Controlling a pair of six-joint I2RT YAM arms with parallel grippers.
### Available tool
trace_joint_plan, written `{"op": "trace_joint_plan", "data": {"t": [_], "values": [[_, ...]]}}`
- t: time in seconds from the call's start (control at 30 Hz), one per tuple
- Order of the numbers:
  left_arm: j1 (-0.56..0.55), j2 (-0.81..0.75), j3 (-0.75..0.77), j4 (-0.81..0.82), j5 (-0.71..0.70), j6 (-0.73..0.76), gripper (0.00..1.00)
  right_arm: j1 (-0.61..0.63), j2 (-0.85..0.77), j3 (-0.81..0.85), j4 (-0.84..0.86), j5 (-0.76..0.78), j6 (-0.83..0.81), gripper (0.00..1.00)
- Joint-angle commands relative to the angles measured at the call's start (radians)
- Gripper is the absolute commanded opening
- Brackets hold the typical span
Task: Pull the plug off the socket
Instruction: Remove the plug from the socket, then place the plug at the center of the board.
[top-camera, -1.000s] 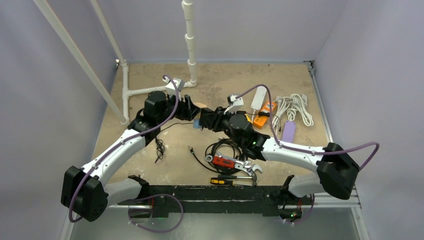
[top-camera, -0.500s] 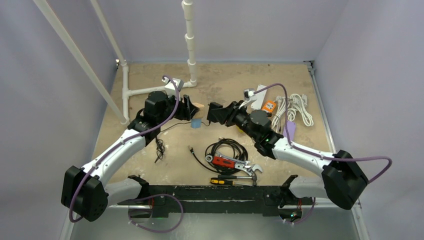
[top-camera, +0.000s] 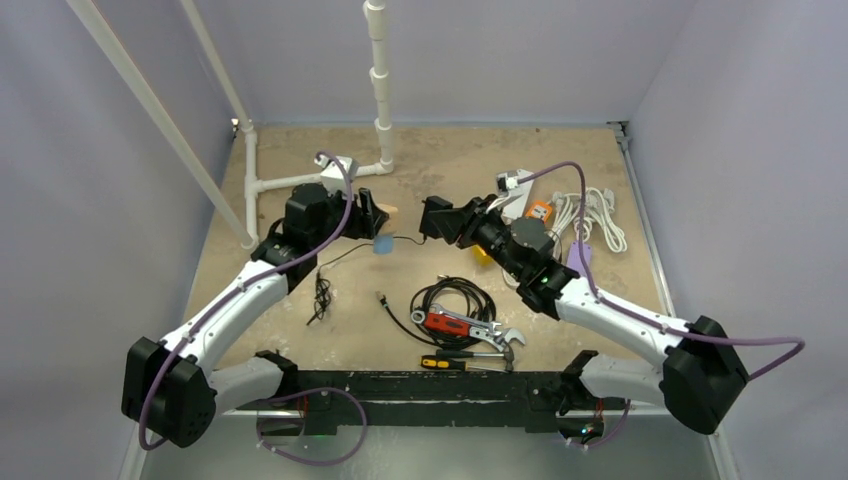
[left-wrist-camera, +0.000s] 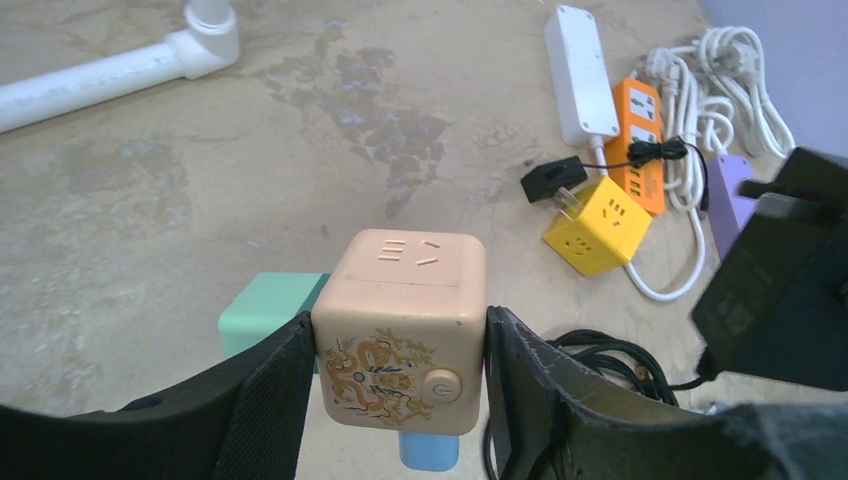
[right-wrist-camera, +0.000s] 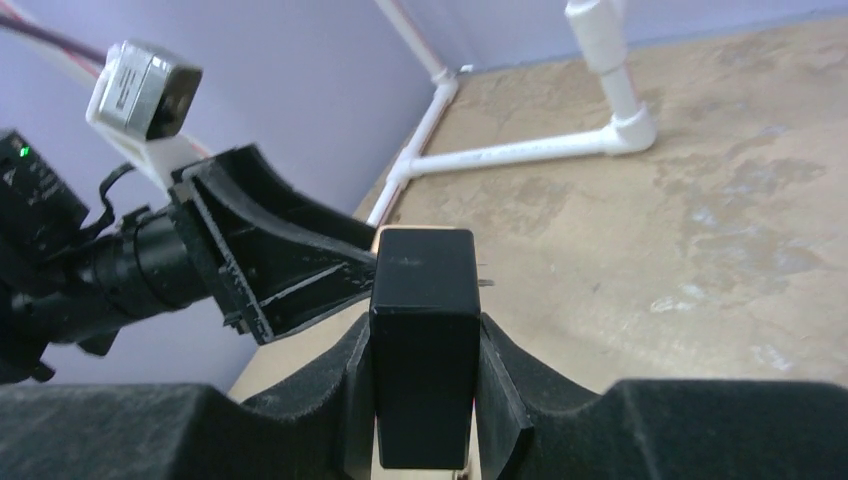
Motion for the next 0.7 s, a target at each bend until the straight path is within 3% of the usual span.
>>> {"op": "trace_joint_plan", "data": {"t": [0.0,0.13,0.27,0.47,0.67], "values": [[0.067,-0.096,0.015,0.073,-0.065,0.000,0.00,-0.002,-0.086,0.104,-0.128,0.162,-0.060,0.00],[0.155,-0.137,0.023,0.066,-0.055,-0.016,0.00,-0.027,-0.094,0.248,-0.315,0.373,-0.180,0.00],[0.186,-0.146,0.036,0.042,-0.064,-0.006,0.00,-0.159,-0.077,0.425,-0.438,0.514,-0.322,0.00],[0.186,-0.143,0.037,0.040,-0.059,0.004,0.00,-0.438,-0.080,0.612,-0.450,0.448,-0.402,0.00],[0.186,-0.135,0.037,0.040,-0.028,-0.003,0.00,-0.463,-0.058,0.699,-0.467,0.363,-0.425,0.00]]}}
